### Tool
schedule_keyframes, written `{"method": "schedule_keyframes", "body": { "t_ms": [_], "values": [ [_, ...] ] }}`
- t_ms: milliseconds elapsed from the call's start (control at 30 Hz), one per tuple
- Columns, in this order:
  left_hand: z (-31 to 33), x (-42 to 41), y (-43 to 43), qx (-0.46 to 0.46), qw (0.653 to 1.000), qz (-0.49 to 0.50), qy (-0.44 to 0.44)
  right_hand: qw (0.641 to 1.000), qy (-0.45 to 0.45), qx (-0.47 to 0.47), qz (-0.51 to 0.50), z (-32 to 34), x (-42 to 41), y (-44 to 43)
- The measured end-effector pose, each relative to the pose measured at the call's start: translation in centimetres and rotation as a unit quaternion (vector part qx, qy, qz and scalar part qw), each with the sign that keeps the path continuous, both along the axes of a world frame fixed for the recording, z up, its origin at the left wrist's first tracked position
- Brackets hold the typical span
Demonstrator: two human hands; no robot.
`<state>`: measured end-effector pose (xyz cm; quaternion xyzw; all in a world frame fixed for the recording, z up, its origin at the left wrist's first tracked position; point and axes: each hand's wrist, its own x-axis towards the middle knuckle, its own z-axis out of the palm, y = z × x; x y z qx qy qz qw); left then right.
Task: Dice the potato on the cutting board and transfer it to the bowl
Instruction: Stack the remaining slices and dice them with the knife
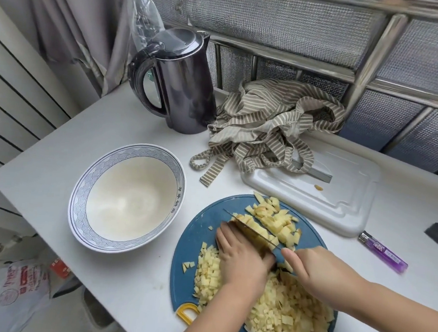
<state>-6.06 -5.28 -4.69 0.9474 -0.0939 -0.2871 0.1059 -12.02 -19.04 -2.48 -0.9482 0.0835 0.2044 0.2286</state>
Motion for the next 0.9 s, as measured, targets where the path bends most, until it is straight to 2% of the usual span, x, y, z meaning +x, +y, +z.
{"method": "schedule_keyframes", "body": {
  "t_ms": [200, 500, 700, 900],
  "values": [
    [-0.3, 0.1, 0.0, 0.021, 1.000, -0.014, 0.001, 1.000, 0.005, -0.006, 0.011, 0.0, 2.1, 0.5],
    [-0.4, 0.1, 0.0, 0.028, 0.999, -0.024, -0.013, 0.998, 0.008, 0.054, -0.005, -1.0, 3.0, 0.2],
    [-0.3, 0.1, 0.1, 0.022, 0.999, -0.015, -0.019, 0.994, 0.056, 0.086, -0.031, 0.2, 4.2, -1.0],
    [-0.1, -0.3, 0.2, 0.023, 0.999, -0.012, -0.027, 0.995, 0.071, 0.073, -0.009, 1.4, 3.3, -2.3]
  ]
}}
